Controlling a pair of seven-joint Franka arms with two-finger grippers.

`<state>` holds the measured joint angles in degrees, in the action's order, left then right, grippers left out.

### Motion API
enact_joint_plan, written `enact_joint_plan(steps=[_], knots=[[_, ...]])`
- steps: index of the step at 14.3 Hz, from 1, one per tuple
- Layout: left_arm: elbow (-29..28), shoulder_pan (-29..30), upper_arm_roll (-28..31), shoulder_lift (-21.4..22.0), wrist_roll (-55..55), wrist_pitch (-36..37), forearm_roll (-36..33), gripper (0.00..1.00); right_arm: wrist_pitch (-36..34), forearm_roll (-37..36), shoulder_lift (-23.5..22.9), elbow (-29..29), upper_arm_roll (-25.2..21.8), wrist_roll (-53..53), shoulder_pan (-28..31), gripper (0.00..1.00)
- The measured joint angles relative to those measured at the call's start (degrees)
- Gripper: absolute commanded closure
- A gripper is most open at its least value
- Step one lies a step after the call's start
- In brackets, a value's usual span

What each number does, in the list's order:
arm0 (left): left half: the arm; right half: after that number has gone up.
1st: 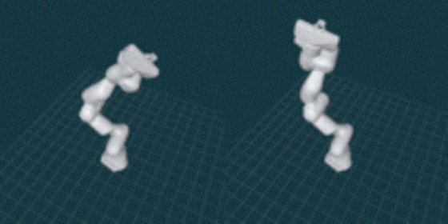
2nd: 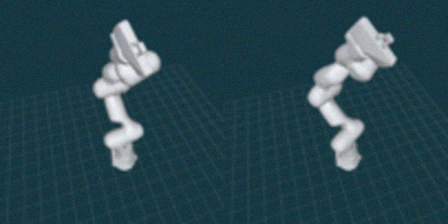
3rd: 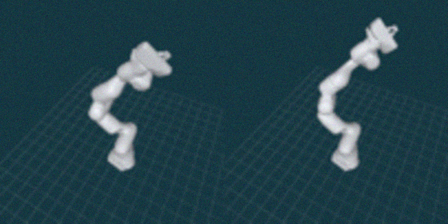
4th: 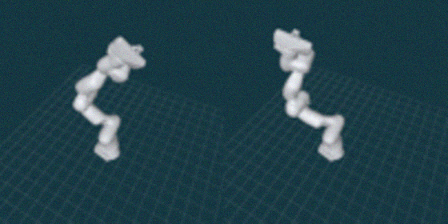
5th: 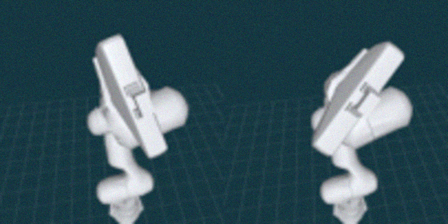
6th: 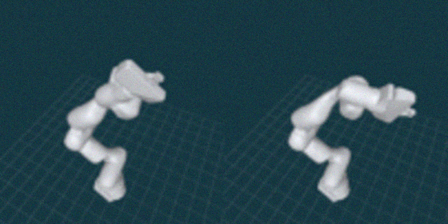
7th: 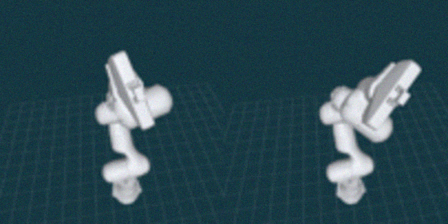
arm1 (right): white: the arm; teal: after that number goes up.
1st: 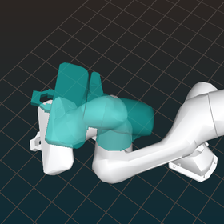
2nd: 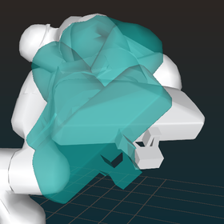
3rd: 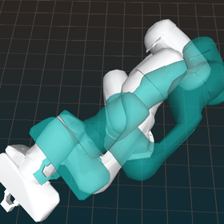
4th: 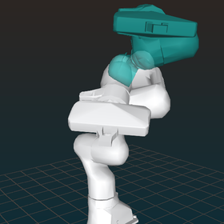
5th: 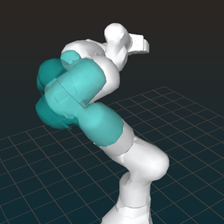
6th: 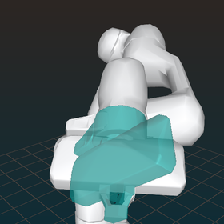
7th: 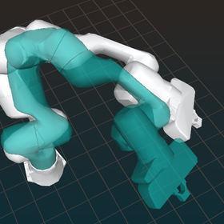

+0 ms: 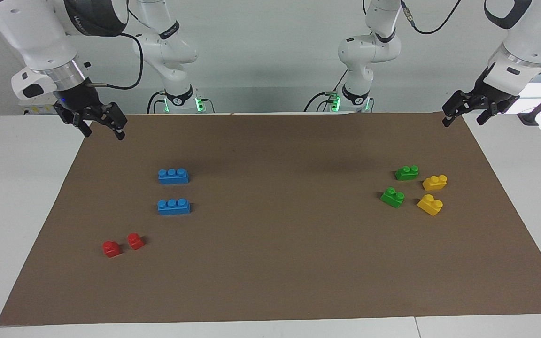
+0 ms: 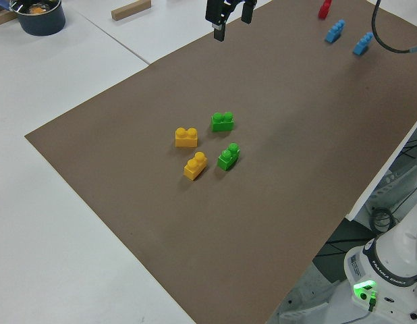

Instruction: Remove green block with left arm and hold with right

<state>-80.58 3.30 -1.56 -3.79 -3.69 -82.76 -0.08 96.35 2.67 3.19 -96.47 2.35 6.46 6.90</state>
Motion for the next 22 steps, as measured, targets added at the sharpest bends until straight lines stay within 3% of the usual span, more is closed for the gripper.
enact_joint_plan(steps=[9,18,22], knots=[[-0.34,-2.21,0.04,0.36,0.95,-1.63,0.00,0.00,-0.45,-0.25,0.00,-0.01,1.31,-0.02,-0.01,0.02],[-5.46,-1.60,0.49,3.61,1.46,-4.65,0.00,0.00,-0.65,-2.07,0.00,-0.07,1.31,-0.18,-0.01,0.02],[-7.88,-1.13,0.48,5.68,1.54,-5.20,0.00,0.00,-0.65,-4.41,0.00,-0.07,1.32,-6.43,-0.01,0.01]])
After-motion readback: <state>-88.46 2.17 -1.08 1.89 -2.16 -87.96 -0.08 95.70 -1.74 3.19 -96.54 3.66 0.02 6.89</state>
